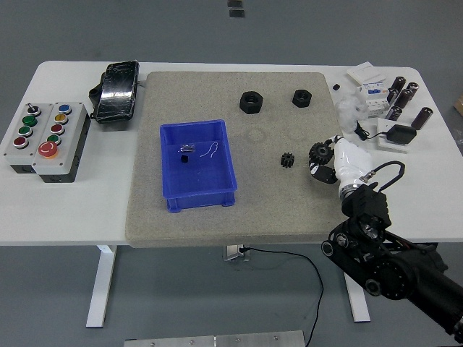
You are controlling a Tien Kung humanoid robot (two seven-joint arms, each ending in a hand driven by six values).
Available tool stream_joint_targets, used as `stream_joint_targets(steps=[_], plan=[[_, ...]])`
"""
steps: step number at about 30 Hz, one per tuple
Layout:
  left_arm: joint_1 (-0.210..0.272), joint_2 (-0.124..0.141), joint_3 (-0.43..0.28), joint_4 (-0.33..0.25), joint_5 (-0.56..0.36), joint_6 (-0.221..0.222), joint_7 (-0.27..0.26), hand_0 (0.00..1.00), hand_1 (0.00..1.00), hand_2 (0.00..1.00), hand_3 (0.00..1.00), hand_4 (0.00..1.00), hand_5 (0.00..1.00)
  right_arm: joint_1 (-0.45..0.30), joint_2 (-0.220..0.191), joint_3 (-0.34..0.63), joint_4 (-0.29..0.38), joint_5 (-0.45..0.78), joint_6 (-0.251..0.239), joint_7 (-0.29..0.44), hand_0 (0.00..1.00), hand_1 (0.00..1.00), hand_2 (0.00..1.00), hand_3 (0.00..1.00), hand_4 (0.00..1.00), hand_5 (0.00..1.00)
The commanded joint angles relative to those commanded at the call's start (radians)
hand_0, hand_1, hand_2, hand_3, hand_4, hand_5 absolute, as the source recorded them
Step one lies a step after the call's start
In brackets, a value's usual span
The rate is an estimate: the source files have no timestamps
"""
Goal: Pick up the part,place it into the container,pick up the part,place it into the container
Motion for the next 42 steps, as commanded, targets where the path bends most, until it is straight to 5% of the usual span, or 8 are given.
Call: stream_joint_targets(steps=[12, 19, 20, 25, 26, 31, 32, 42], plan=[[-0.002, 0.001, -0.004, 0.000, 0.010, 0.007, 0.001, 0.621, 0.503, 0.481, 0.632, 0.700, 0.610, 0.046, 0.058, -0.149, 0.171, 0.152, -0.125, 0.131, 0.327, 0.522, 0.477, 0.554, 0.600, 0.002], [0.000, 0.003, -0.007, 0.000, 0.013, 0.006, 0.003, 0.624, 0.526, 0.489, 0.632, 0.701, 0.611, 0.075, 0.073, -0.236, 0.210, 0.187, -0.112, 0.165, 0.403, 0.579, 0.544, 0.562, 0.611, 0.002], [0.000, 0.003, -0.007, 0.000, 0.013, 0.005, 0.003, 0.623, 0.526, 0.494, 0.631, 0.701, 0.608, 0.078, 0.074, -0.247, 0.205, 0.186, -0.104, 0.163, 0.513, 0.659, 0.632, 0.603, 0.592, 0.002], [-0.001, 0.003, -0.007, 0.000, 0.012, 0.003, 0.003, 0.623, 0.526, 0.494, 0.631, 0.701, 0.608, 0.088, 0.083, -0.282, 0.179, 0.129, -0.044, 0.126, 0.513, 0.659, 0.632, 0.603, 0.592, 0.002], [-0.001, 0.003, -0.007, 0.000, 0.013, 0.003, 0.003, 0.623, 0.525, 0.494, 0.632, 0.701, 0.604, 0.089, 0.084, -0.285, 0.176, 0.115, -0.033, 0.117, 0.702, 0.800, 0.779, 0.690, 0.540, 0.240], [0.000, 0.002, -0.010, 0.000, 0.017, 0.001, 0.004, 0.623, 0.525, 0.494, 0.632, 0.701, 0.604, 0.092, 0.090, -0.288, 0.175, 0.033, 0.008, 0.057, 0.702, 0.800, 0.779, 0.690, 0.540, 0.240], [0.000, 0.002, -0.011, 0.000, 0.017, 0.001, 0.004, 0.624, 0.525, 0.494, 0.632, 0.701, 0.600, 0.093, 0.091, -0.288, 0.176, 0.023, 0.012, 0.049, 0.740, 0.864, 0.852, 0.762, 0.690, 0.262], [-0.002, 0.003, -0.010, 0.000, 0.016, 0.000, 0.004, 0.624, 0.524, 0.496, 0.633, 0.701, 0.596, 0.092, 0.092, -0.275, 0.177, 0.027, -0.002, 0.042, 0.746, 0.880, 0.863, 0.811, 0.775, 0.293]])
